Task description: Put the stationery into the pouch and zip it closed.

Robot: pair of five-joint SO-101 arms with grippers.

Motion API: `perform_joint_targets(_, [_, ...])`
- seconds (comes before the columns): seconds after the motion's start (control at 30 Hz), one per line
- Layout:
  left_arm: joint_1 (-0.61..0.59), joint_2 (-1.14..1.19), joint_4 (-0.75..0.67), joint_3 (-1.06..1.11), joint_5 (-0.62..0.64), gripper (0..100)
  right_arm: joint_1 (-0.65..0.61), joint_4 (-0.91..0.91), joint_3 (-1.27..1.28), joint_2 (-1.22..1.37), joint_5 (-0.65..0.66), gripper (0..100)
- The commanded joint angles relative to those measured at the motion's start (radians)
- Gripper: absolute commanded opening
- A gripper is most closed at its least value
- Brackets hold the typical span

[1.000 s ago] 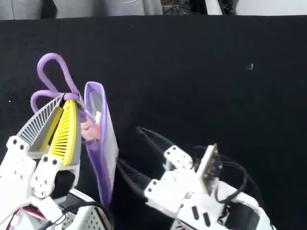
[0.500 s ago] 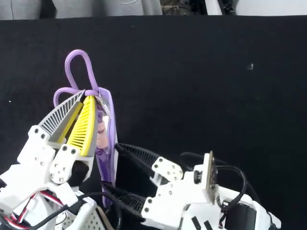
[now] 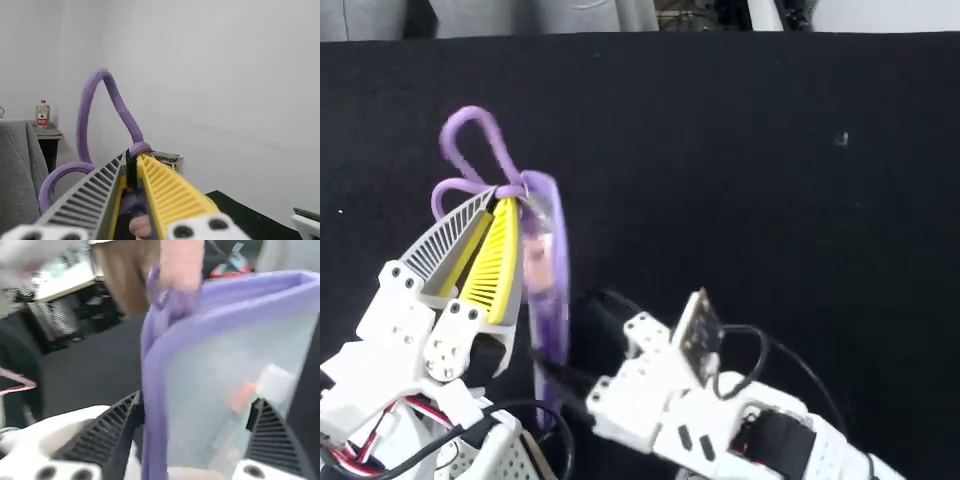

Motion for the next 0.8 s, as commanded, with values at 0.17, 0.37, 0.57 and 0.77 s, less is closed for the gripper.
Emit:
perform_joint_targets(0.17, [0.008,-0.002,0.048,-0.114,0.002,3,0.29,0.012,0.019,0.002,0.087,33.3])
perform_joint_targets(0.37, [0.008,-0.002,0.098,-0.171,0.002,3,0.342,0.012,0.021,0.002,0.167,33.2])
perform_joint_targets(0.57, [0.008,-0.002,0.123,-0.183,0.002,3,0.339,-0.086,0.059,0.002,0.181,31.6])
perform_joint_targets(0.77, [0.008,-0.002,0.123,-0.182,0.006,3,0.339,-0.288,0.11,0.01,0.196,24.1])
